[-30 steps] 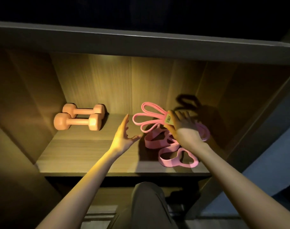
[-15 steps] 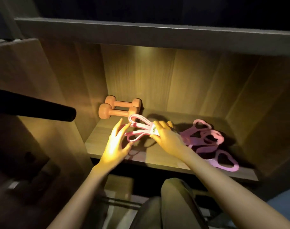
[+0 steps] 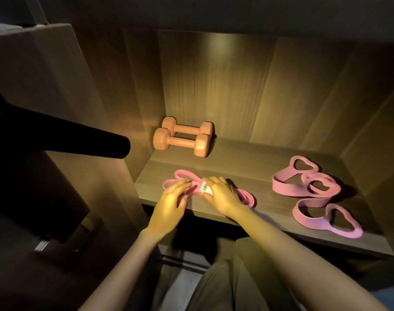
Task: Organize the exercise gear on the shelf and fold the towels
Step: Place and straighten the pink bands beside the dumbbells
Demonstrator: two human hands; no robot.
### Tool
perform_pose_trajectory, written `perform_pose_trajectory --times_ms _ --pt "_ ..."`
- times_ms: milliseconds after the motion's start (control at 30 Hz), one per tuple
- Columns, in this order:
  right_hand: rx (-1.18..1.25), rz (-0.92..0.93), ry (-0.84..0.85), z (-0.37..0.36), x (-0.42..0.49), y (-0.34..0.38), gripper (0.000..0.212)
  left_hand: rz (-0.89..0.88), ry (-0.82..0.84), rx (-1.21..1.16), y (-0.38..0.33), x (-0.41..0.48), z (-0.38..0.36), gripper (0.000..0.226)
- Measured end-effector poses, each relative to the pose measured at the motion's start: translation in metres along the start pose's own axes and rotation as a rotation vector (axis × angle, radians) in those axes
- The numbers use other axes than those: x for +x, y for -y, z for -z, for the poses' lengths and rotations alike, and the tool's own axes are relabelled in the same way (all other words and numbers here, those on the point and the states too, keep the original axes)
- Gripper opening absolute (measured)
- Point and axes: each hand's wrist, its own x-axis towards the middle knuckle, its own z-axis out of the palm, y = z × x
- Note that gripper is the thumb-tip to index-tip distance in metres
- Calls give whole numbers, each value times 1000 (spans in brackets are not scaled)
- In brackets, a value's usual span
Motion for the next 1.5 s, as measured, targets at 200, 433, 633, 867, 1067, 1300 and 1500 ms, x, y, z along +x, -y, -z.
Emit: perform_pose_trajectory --times_ms 200,433,633,867,1067,1300,1500 --pt "27 44 -52 17 -30 -51 60 -103 -4 55 -13 6 -20 42" --pt "36 13 -23 34 -78 -100 44 -36 37 238 -31 -1 -67 41" --pt "144 -35 -104 22 -79 -96 34 -2 97 404 -23 5 -69 43" --pt "179 -61 -219 14 -62 -89 28 -46 97 332 -6 21 -50 66" --pt "275 -42 -345 3 -31 -67 23 15 2 268 19 38 -30 57" --pt "358 -11 -404 -5 14 -31 21 212 -46 78 44 69 -6 45" --pt "270 -5 -402 -4 29 -31 22 169 -77 197 55 90 -6 61"
